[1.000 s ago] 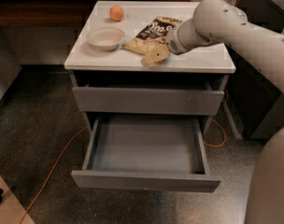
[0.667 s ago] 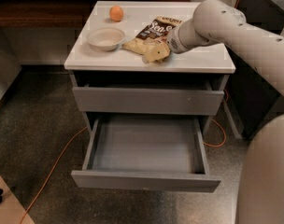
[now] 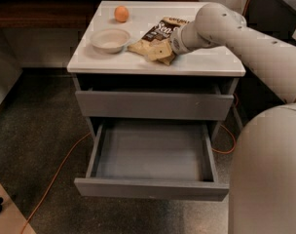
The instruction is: Place brown chip bag into middle drawer
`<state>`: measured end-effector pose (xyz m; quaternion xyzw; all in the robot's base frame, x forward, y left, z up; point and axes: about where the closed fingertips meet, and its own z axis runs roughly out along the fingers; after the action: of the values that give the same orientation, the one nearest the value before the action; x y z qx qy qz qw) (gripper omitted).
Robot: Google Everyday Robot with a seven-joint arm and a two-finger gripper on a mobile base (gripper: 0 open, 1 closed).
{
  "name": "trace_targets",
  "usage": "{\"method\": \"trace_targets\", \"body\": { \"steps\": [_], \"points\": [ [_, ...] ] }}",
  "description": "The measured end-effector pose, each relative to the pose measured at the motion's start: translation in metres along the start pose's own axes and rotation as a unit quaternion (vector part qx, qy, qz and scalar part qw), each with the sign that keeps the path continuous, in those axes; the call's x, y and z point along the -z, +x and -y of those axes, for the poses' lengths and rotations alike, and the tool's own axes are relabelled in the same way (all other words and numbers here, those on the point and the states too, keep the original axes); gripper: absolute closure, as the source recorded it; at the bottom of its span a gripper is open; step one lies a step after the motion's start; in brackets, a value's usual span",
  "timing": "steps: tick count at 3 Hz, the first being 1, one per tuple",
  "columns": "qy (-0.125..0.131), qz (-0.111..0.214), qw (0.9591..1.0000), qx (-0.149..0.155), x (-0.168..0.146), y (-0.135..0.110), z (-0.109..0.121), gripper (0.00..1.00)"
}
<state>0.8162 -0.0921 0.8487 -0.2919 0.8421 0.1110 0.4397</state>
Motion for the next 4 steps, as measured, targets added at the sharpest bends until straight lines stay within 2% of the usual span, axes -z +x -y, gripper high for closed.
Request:
{"method": "trace_targets", "body": {
  "steps": [2, 3, 4],
  "points": [
    [-0.001, 0.002, 1.0000, -0.007, -0.007, 0.002, -0.002, 0.49],
    [0.003, 0.017, 0.9999, 0.003, 0.004, 0.000, -0.009, 0.72],
    [0.021, 0.047, 0.9984, 0.024, 0.031, -0.007, -0.022, 0.96]
  ]
}}
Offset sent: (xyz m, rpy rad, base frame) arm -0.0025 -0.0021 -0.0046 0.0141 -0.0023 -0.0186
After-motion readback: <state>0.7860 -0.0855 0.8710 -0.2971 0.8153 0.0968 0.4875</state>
